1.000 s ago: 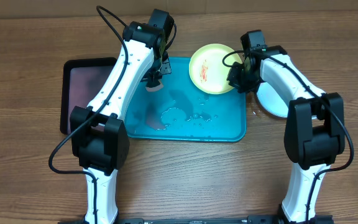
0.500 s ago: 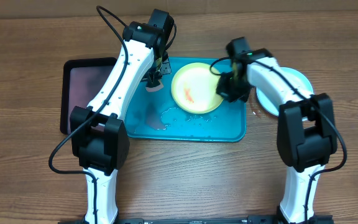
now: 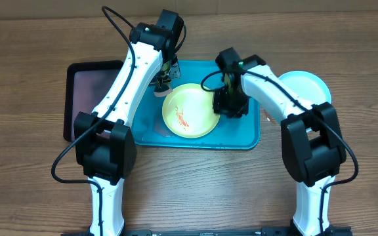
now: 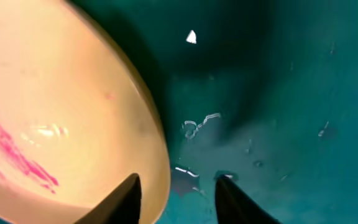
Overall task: Clean dirty plates on tray and stack at the side
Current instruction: 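Grasp the yellow plate rim with the right gripper and pull it center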
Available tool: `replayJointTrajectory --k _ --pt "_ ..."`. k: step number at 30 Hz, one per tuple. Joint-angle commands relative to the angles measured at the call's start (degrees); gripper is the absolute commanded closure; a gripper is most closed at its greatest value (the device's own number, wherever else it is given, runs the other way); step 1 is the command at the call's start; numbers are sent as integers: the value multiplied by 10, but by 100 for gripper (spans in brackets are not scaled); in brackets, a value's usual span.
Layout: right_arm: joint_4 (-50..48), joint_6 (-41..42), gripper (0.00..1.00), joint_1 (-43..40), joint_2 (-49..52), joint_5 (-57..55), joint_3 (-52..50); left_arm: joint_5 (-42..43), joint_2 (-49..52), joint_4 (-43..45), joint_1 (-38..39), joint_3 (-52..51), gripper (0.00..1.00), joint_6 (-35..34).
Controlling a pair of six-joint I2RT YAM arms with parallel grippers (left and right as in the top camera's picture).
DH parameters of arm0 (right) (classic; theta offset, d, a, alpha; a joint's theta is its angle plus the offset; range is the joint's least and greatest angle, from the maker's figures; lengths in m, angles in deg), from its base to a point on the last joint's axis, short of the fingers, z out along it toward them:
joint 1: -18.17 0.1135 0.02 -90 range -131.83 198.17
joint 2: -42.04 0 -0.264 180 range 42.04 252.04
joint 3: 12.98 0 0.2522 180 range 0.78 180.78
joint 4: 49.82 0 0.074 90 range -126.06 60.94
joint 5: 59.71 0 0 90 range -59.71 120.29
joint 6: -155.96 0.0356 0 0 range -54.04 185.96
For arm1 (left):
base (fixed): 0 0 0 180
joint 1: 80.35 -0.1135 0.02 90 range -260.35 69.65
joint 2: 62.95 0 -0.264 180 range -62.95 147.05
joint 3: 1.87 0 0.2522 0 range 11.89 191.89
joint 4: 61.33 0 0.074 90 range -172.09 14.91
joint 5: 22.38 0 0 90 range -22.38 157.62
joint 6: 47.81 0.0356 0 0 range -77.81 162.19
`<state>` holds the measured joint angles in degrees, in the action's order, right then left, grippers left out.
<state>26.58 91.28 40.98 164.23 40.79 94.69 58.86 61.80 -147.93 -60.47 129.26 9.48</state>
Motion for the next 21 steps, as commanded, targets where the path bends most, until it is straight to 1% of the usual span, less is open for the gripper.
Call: replayJointTrajectory --k 1,10,12,15,18,21 --pt "-1 -50 57 -5 -24 1 26 2 1 0 4 -4 96 -7" --pt "22 -79 55 -15 -24 0 68 2 1 0 4 -4 96 -7" --pt "22 -89 54 -20 -24 1 78 2 1 0 4 -4 96 -7" --pt "4 -131 49 -28 -24 -1 82 2 1 0 4 -4 96 -7" --pt "-27 -179 49 -36 -23 -23 74 3 1 0 4 -4 96 -7" --pt "-57 -209 49 -40 -23 -30 58 3 1 0 4 -4 96 -7"
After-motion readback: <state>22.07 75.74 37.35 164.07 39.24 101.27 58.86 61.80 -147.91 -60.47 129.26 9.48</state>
